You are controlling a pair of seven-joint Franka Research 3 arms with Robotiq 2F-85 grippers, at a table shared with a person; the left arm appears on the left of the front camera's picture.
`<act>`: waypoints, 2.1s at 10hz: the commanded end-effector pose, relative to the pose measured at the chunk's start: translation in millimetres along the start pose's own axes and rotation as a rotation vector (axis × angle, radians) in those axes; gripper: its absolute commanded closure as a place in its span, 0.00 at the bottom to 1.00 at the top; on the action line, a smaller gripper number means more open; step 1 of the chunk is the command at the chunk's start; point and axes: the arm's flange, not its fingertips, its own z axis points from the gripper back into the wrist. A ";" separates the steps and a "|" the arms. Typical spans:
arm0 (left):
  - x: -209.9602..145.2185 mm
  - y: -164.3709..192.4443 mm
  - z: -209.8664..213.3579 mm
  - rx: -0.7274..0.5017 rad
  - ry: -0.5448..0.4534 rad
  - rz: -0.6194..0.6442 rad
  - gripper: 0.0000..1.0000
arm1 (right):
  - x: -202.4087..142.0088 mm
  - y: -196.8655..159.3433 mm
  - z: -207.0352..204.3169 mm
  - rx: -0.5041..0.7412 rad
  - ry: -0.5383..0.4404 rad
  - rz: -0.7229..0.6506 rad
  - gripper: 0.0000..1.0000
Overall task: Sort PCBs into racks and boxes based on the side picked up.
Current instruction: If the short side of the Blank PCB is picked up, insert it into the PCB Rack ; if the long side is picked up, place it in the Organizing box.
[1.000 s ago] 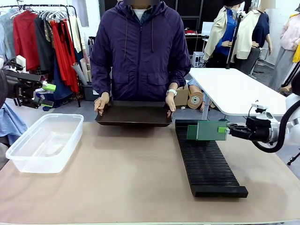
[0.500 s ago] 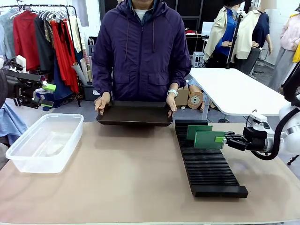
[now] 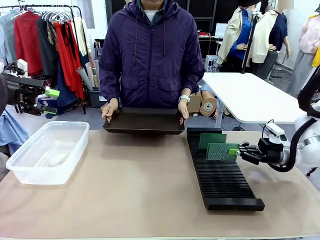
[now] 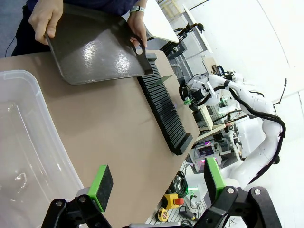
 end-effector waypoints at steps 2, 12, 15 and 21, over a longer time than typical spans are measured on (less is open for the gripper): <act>0.0 -1.5 0.3 -0.003 -0.002 -0.003 0.00 | -3.9 -8.6 -0.8 -0.005 0.038 0.032 1.00; 0.0 -1.5 0.3 -0.003 -0.002 -0.003 0.00 | -21.7 -21.5 1.4 -0.006 0.081 0.011 1.00; 0.0 -1.5 0.3 -0.003 -0.002 -0.003 0.00 | -21.0 -21.0 2.3 0.009 0.078 -0.003 1.00; 0.0 -1.5 0.3 -0.003 -0.002 -0.003 0.00 | -20.9 -20.0 2.1 0.020 0.070 -0.012 1.00</act>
